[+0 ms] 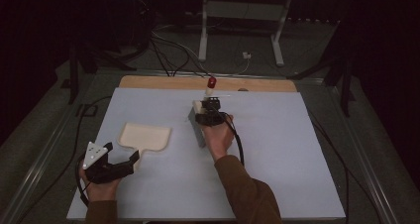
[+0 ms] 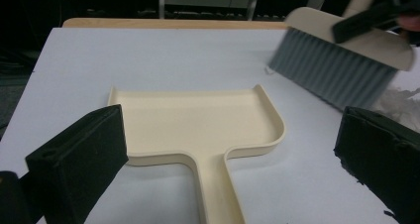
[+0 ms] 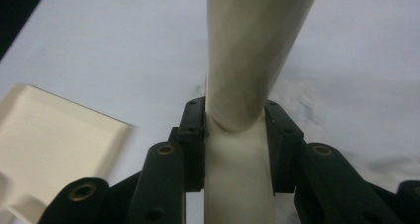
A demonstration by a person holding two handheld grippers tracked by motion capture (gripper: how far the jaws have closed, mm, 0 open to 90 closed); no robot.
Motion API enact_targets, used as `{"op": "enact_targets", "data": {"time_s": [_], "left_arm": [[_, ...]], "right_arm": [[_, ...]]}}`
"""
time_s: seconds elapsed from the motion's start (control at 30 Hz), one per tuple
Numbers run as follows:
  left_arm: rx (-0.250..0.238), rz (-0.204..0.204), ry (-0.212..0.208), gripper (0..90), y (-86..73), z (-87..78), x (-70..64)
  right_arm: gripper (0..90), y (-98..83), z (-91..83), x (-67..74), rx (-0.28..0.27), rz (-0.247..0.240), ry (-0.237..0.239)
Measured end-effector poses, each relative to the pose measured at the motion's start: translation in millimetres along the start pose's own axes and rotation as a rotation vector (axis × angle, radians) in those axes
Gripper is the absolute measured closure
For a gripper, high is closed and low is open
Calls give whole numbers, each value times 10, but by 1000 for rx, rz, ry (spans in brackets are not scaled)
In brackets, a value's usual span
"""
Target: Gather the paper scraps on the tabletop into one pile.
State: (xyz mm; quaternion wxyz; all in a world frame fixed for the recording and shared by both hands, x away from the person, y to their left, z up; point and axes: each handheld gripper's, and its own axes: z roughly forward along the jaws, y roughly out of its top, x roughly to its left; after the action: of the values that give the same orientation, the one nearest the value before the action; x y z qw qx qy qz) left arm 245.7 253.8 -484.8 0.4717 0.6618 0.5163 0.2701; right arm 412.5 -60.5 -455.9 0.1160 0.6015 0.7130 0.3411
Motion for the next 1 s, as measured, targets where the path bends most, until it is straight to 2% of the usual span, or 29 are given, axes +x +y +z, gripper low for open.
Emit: {"op": "enact_targets", "data": {"time_s": [0.1,0.23,0.3,0.4,0.5,0.67,0.8,0.9,0.97,1.0], "left_arm": [[6,4,-1,7,-4,18,-13],[11,8,-5,7,-6,42,-32],[15,10,-7,7,-5,54,-40],[16,12,-9,7,-2,69,-48],[15,12,-12,7,3,77,-55],[9,4,-16,6,4,67,-42],[5,-1,-16,7,4,51,-24],[3,-3,-18,7,3,51,-19],[3,-4,-21,7,3,54,-17],[3,-4,-21,7,3,54,-17]], "right_arm": [[673,-68,-116,-158,4,34,-7],[672,-161,-281,-305,-3,44,-24],[672,-190,-368,-351,-10,46,1],[672,-174,-473,-336,-40,39,48],[672,-116,-486,-248,-59,31,81],[672,-20,-278,-2,-63,-3,134],[672,22,-46,148,-52,-1,156],[671,38,111,191,-43,29,159],[672,36,189,190,-30,35,132],[672,32,210,179,-24,38,102]]}}
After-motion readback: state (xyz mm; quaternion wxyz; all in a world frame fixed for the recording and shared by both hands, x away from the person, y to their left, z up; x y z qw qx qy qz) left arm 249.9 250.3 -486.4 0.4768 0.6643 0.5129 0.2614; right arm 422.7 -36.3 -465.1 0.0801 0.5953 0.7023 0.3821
